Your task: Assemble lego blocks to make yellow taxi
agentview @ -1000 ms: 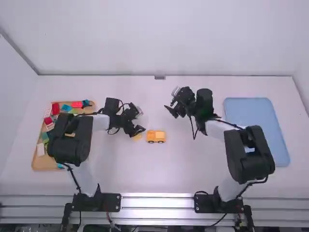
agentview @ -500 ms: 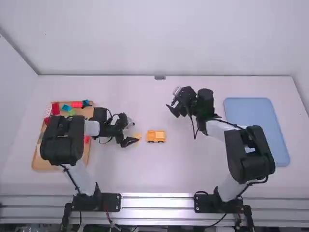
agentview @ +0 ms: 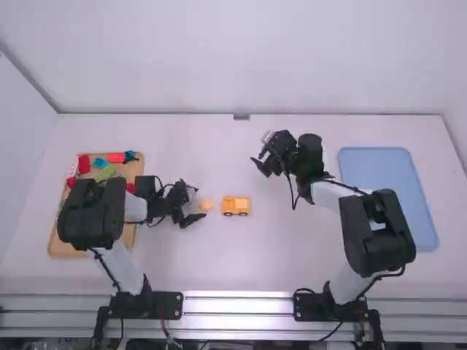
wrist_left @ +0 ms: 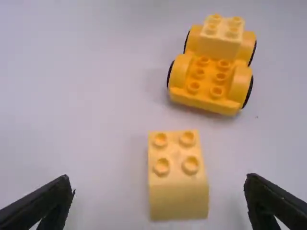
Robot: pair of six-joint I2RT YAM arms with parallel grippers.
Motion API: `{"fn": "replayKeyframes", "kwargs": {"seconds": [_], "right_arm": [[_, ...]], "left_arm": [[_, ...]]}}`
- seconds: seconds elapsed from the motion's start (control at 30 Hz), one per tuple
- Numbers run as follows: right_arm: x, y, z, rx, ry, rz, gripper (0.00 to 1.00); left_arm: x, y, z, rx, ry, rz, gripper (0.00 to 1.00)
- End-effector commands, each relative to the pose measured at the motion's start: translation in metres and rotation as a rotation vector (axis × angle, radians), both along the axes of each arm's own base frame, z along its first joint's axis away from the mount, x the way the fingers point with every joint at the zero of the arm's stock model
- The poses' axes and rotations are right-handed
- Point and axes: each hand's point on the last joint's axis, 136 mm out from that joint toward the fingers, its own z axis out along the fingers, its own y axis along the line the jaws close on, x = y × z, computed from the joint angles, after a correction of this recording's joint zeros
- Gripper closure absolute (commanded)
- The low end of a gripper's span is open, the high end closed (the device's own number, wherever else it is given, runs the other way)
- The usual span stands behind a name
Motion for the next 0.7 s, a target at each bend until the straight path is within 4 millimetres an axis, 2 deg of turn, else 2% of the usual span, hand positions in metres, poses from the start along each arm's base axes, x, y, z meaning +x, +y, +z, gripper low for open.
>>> {"fn": "replayKeyframes", "kwargs": {"seconds": [0.0, 0.17, 0.33, 0.47, 0.67], "right_arm": [[-0.003, 0.002, -0.002, 0.009, 0.012, 0.008, 0.02], [-0.008, 0.007, 0.000, 0.025, 0.015, 0.046, 0.01], [-0.008, 0.007, -0.001, 0.024, 0.020, 0.046, 0.02], [-0.008, 0.007, -0.001, 0.023, 0.020, 0.045, 0.01], [-0.009, 0.006, -0.002, 0.017, 0.018, 0.048, 0.02]], "left_arm": [[-0.003, -0.011, 0.006, -0.029, 0.026, 0.009, 0.05], [0.004, -0.016, -0.004, 0.011, 0.069, 0.027, 0.09], [0.000, -0.018, -0.009, 0.004, 0.109, -0.023, 0.18], [0.000, -0.016, -0.013, 0.019, 0.130, -0.013, 0.19], [-0.002, -0.015, -0.019, 0.052, 0.101, 0.015, 0.28]]}}
